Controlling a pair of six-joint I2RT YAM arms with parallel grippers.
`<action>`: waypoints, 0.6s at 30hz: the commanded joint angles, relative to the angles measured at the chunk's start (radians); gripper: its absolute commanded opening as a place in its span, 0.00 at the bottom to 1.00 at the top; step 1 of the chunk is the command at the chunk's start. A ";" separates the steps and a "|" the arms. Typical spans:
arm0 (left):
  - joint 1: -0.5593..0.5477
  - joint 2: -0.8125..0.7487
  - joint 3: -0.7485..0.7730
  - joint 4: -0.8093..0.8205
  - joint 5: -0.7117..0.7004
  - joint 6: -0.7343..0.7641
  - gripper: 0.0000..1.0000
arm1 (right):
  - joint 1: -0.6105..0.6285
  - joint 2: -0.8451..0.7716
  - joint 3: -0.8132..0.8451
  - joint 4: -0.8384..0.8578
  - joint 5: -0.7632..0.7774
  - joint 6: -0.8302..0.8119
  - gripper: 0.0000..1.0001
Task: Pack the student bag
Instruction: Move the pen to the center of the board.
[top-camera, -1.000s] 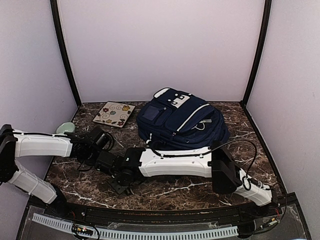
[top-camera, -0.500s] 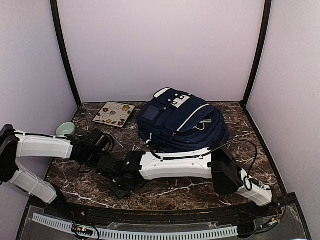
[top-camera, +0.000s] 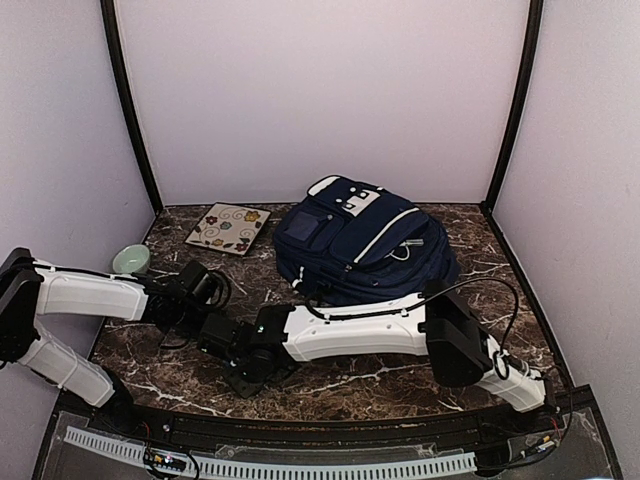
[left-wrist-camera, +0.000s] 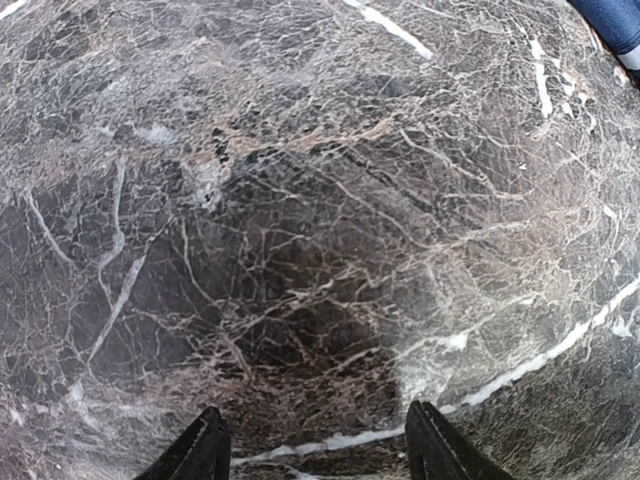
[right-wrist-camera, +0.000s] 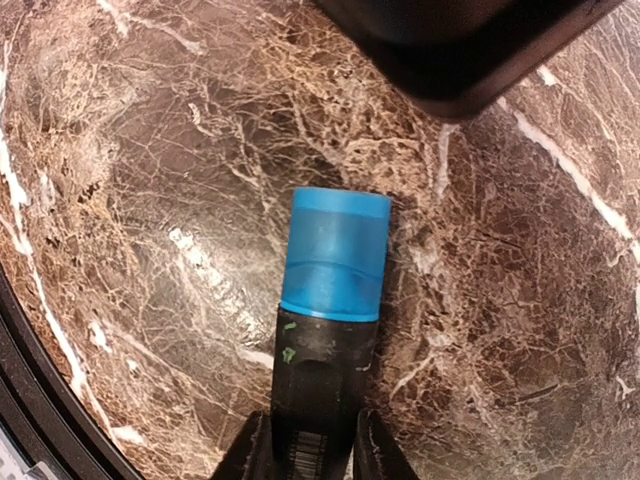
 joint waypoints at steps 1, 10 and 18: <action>0.011 -0.043 0.009 -0.022 0.019 0.006 0.63 | -0.044 0.036 -0.085 -0.234 0.038 0.071 0.19; 0.009 0.013 0.031 -0.055 -0.075 0.015 0.62 | -0.043 -0.135 -0.305 -0.053 0.029 0.060 0.03; 0.009 0.004 0.031 -0.034 -0.059 0.023 0.62 | -0.050 -0.309 -0.496 0.057 0.064 0.076 0.00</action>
